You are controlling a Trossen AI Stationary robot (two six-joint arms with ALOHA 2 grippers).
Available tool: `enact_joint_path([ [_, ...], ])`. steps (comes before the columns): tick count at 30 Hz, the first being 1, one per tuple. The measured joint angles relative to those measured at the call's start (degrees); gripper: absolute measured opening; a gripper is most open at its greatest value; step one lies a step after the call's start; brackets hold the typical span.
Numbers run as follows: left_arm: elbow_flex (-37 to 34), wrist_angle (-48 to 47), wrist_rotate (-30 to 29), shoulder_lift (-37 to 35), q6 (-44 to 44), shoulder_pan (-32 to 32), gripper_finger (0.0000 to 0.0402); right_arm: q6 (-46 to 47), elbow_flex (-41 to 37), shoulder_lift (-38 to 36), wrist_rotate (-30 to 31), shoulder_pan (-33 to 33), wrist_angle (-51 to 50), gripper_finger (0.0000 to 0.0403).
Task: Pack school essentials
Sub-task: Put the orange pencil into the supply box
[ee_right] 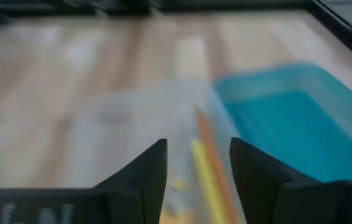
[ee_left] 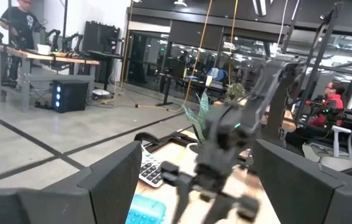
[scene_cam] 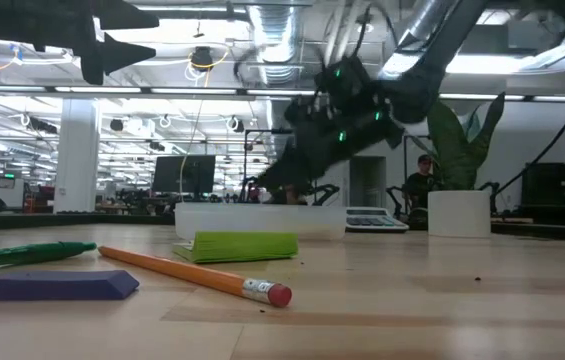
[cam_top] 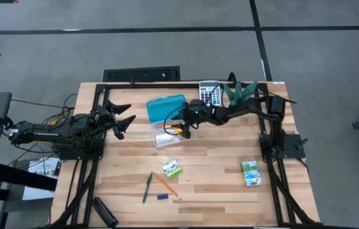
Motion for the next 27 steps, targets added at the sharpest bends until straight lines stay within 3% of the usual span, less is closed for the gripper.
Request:
enact_joint_path([
  [5, 0.00, -0.34, 0.00, 0.00, -0.53, 0.00, 0.0300, 0.72, 0.01, -5.60, -0.02, 6.85, -2.59, 0.0183],
  [8, 0.00, -0.66, 0.44, 0.00, -1.09, 0.00, 0.0300, 2.73, 0.02, -7.76, 3.31, 12.18, -2.82, 0.0175],
  [18, 0.00, -0.95, 1.82, 0.00, -2.40, -0.04, 0.0300, 14.01, 0.28, -2.82, 27.58, 31.50, -1.77, 0.0166],
  [27, 0.00, -1.27, 1.84, 0.00, -4.80, -0.02, 0.0300, 18.91, 11.19, 7.55, 43.37, 42.13, -2.91, 0.0161],
])
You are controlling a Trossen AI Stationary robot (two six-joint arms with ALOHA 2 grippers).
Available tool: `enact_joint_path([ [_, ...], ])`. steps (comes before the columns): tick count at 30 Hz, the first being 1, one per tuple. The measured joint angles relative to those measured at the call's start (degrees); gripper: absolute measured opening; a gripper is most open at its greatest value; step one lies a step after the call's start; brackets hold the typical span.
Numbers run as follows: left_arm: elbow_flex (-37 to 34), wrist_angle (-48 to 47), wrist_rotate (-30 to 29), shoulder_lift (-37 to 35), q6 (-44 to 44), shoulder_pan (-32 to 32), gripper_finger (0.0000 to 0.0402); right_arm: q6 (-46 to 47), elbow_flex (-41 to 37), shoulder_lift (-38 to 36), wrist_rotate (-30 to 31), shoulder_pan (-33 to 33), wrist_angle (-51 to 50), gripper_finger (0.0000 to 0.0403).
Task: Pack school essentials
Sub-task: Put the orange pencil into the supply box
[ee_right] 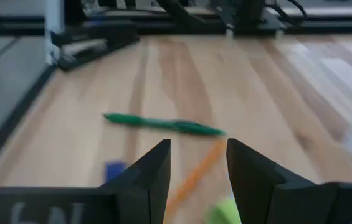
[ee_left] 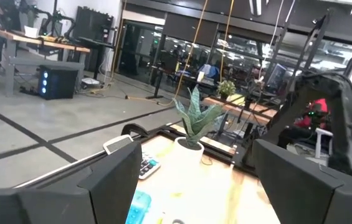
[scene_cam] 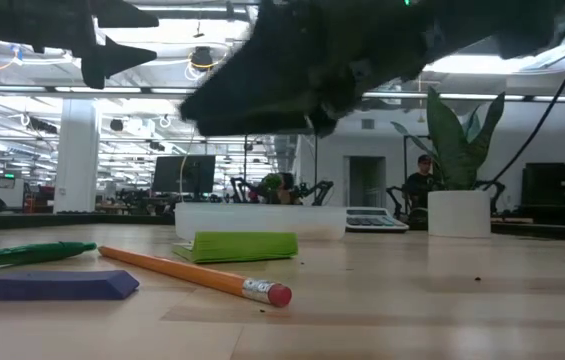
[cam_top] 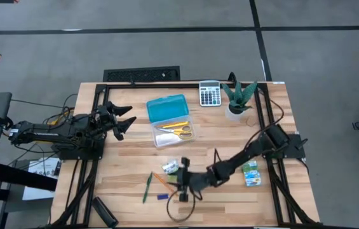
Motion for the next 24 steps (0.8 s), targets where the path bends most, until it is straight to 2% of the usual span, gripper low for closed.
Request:
enact_joint_path([
  [7, 0.00, -0.51, 0.00, 0.00, -1.41, 0.02, 0.0300, 1.65, 8.90, 7.86, 7.24, 3.04, -3.08, 0.0152],
  [12, 0.00, -0.77, 0.00, 0.00, -1.58, 0.02, 0.0300, 6.21, 13.48, 13.22, 9.50, 3.99, -5.13, 0.0147],
  [18, 0.00, -0.87, 0.00, 0.00, -1.58, 0.02, 0.0300, 14.22, 14.42, 13.82, 9.40, 3.97, -10.68, 0.0143],
  [24, 0.00, -1.14, 0.00, 0.00, -1.15, 0.02, 0.0300, 16.37, 14.38, 13.84, 10.65, 4.16, -12.95, 0.0139],
])
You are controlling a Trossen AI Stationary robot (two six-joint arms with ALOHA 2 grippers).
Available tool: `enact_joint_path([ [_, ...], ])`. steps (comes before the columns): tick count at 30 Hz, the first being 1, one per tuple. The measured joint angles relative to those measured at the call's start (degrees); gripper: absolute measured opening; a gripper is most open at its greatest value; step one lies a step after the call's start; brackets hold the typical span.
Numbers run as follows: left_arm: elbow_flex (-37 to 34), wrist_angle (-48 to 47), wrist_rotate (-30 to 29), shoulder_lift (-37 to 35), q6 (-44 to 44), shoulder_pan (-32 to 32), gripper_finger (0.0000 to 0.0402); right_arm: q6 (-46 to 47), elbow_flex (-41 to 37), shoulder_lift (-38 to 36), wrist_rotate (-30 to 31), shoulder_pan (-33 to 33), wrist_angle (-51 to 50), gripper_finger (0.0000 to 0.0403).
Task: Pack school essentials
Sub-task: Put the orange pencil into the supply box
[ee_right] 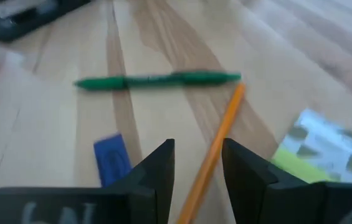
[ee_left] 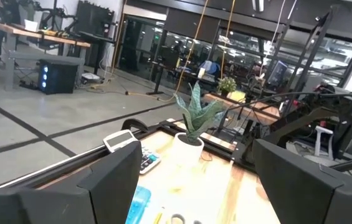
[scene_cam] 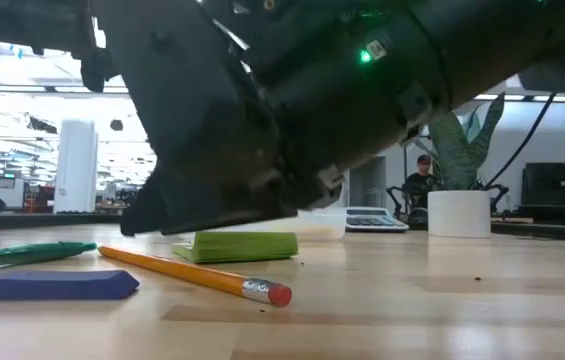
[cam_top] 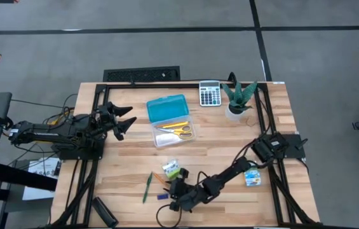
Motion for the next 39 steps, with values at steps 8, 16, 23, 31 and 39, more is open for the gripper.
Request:
enact_joint_path([
  [8, 0.00, 0.00, 0.00, 0.00, 0.17, 0.00, 0.0300, 2.12, -0.07, 0.13, -0.61, 0.00, -3.91, 0.0137],
  [16, 0.00, 0.00, -0.02, 0.00, 0.20, 0.00, 0.0300, 6.72, 0.39, 3.95, 0.60, 0.31, -2.33, 0.0134],
  [23, 0.00, -0.02, -0.23, 0.00, 0.20, -0.02, 0.0300, 7.86, 0.44, 5.03, 1.97, 0.81, -5.44, 0.0078],
  [31, 0.00, 0.02, -0.35, 0.00, 0.15, -0.02, 0.0300, 8.33, 0.42, 4.91, 2.40, 0.92, -6.21, 0.0019],
  [39, 0.00, 0.02, -0.33, 0.00, 0.13, -0.02, 0.0300, 4.11, 0.03, 3.22, 3.75, 1.21, -5.28, 0.0013],
])
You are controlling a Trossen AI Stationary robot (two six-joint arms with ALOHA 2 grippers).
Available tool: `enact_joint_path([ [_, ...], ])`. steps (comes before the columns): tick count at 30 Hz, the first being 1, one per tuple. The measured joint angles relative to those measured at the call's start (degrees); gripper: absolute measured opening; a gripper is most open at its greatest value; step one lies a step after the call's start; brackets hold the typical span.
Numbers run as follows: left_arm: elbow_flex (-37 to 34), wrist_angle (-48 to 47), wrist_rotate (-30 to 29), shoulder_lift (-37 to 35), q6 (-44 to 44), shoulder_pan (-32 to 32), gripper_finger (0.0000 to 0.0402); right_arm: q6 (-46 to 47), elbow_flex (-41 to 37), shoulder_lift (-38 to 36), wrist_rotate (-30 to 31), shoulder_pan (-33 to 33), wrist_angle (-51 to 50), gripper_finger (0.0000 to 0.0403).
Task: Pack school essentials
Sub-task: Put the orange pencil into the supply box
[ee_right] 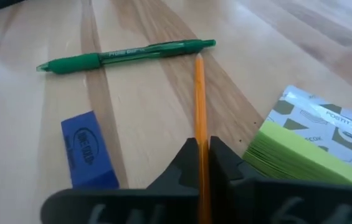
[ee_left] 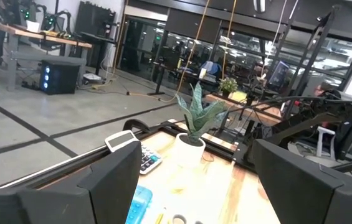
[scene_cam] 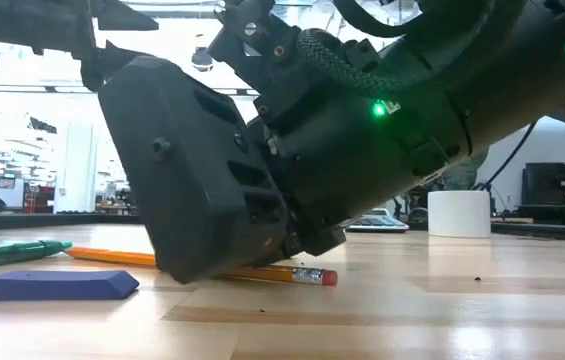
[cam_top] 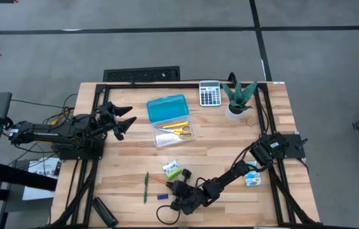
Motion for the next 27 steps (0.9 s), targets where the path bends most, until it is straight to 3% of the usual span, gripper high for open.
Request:
enact_joint_path([
  [21, 0.00, 0.00, 0.04, 0.00, 0.07, 0.02, 0.0300, -21.37, -0.14, -11.52, -0.05, -4.92, -3.41, 0.0012],
  [27, 0.00, -0.01, 0.04, 0.00, 0.07, 0.01, 0.0300, -28.37, -4.07, -18.85, -5.68, -9.87, -3.95, 0.0021],
])
